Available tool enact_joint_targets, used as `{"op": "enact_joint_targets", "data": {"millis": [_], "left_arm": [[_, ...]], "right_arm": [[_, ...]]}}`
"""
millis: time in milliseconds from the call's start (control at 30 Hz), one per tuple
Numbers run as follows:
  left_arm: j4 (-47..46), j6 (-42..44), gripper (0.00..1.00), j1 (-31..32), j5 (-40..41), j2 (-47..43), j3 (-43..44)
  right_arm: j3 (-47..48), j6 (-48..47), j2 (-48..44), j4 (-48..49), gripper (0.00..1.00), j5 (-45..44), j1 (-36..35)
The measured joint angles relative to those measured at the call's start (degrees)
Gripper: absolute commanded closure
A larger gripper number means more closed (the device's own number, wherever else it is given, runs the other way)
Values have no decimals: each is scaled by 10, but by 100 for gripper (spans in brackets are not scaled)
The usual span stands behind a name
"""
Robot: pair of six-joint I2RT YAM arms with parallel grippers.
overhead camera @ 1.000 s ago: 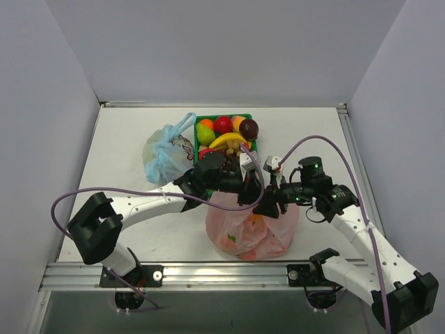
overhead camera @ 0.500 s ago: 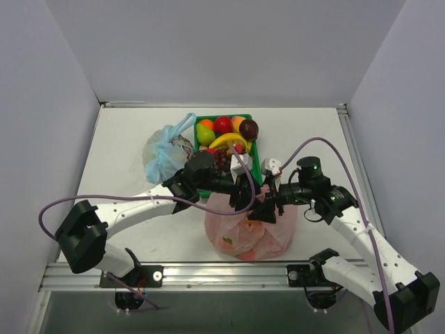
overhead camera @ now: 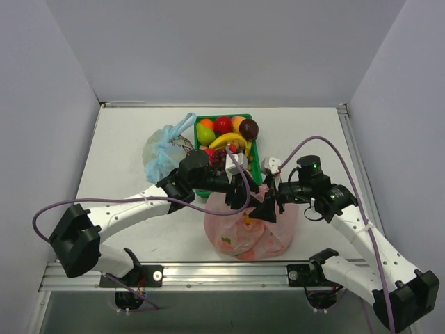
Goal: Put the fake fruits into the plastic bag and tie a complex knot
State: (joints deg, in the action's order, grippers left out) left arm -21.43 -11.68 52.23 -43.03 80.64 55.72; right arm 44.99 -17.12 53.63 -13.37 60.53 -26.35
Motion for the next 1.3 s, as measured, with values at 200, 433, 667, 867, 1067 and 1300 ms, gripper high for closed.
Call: {"op": "enact_joint_targets", "data": {"millis": [200, 433, 667, 867, 1067, 1300], "left_arm": [[18, 2, 86, -30, -30, -23, 0], [20, -1, 75, -30, -58, -25, 1], [83, 17, 47, -81, -58, -53, 1], [149, 64, 41, -63, -46, -99, -14], [168, 94, 61, -29, -16, -68, -17], [170, 105, 83, -11, -6, -9, -7]], "right_arm": [[1, 3, 4, -64, 79, -68, 26], [1, 2, 8, -83, 82, -90, 27], [1, 2, 8, -85, 84, -90, 27], [1, 0, 8, -89, 81, -86, 27], [2, -12, 8, -100, 73, -77, 26], [4, -26, 8, -113, 59, -72, 18]]}}
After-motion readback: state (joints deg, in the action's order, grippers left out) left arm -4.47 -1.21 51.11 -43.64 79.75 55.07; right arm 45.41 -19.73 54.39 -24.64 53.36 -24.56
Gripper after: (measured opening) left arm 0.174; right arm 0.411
